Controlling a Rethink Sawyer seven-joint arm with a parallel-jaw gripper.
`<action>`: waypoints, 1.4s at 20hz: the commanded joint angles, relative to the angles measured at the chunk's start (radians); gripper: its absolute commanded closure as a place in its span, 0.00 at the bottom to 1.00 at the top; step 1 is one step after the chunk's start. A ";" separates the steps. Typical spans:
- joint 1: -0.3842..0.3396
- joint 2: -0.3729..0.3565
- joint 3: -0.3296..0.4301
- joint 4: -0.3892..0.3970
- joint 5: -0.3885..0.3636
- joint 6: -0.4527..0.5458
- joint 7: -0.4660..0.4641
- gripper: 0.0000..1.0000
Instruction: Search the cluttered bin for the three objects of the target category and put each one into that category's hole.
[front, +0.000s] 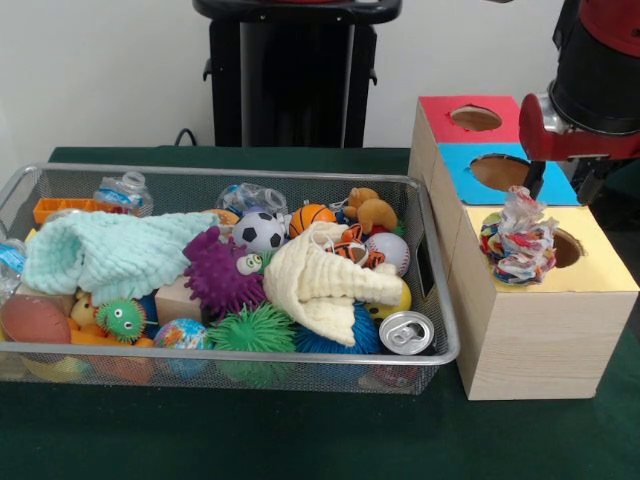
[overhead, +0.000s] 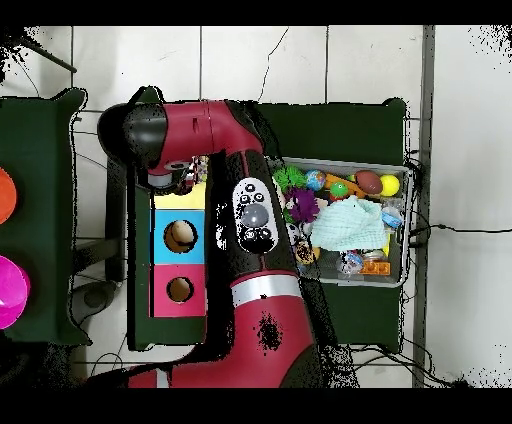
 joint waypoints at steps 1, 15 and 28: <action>0.003 0.028 -0.010 0.004 0.013 -0.018 0.158 0.00; -0.012 0.001 -0.028 0.042 0.001 -0.029 0.125 0.00; -0.039 -0.022 -0.039 0.105 -0.009 -0.085 0.075 0.00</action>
